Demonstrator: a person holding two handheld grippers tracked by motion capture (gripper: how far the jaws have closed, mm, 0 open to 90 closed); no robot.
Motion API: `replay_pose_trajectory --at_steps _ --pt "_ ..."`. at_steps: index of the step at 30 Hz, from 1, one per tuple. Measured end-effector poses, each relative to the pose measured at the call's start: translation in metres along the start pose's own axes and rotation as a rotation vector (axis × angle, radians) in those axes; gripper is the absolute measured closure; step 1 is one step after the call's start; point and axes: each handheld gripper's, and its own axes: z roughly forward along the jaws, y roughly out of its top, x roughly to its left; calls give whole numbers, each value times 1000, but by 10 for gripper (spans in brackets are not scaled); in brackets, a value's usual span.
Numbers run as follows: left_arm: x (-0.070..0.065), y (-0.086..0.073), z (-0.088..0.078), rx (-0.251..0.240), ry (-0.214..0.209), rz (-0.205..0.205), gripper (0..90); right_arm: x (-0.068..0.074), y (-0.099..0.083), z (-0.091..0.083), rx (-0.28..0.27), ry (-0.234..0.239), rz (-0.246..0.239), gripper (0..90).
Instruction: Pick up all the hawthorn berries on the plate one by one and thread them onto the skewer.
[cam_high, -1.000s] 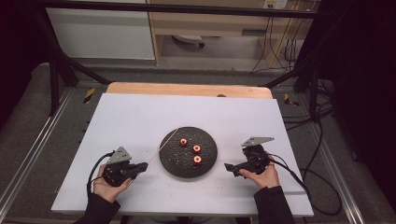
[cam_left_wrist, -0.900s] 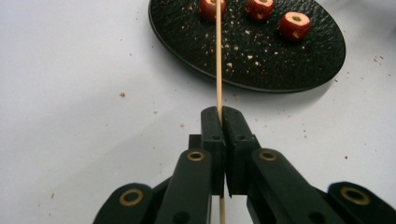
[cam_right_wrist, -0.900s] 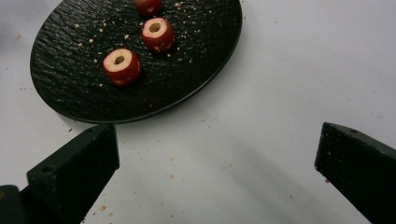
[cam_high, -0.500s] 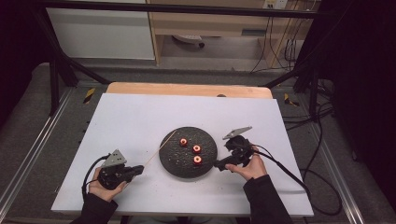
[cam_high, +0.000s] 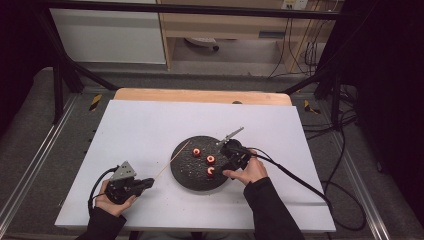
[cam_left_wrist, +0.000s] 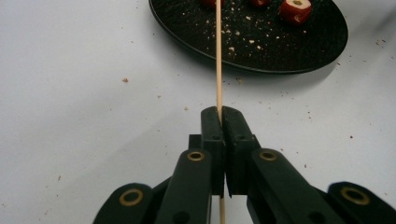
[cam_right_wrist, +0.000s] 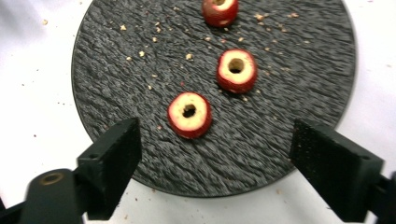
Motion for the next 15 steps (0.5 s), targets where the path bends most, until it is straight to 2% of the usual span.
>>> replay_pose_trajectory --at_steps 15 --pt "0 0 1 4 -2 5 877 5 23 30 107 61 -34 422"
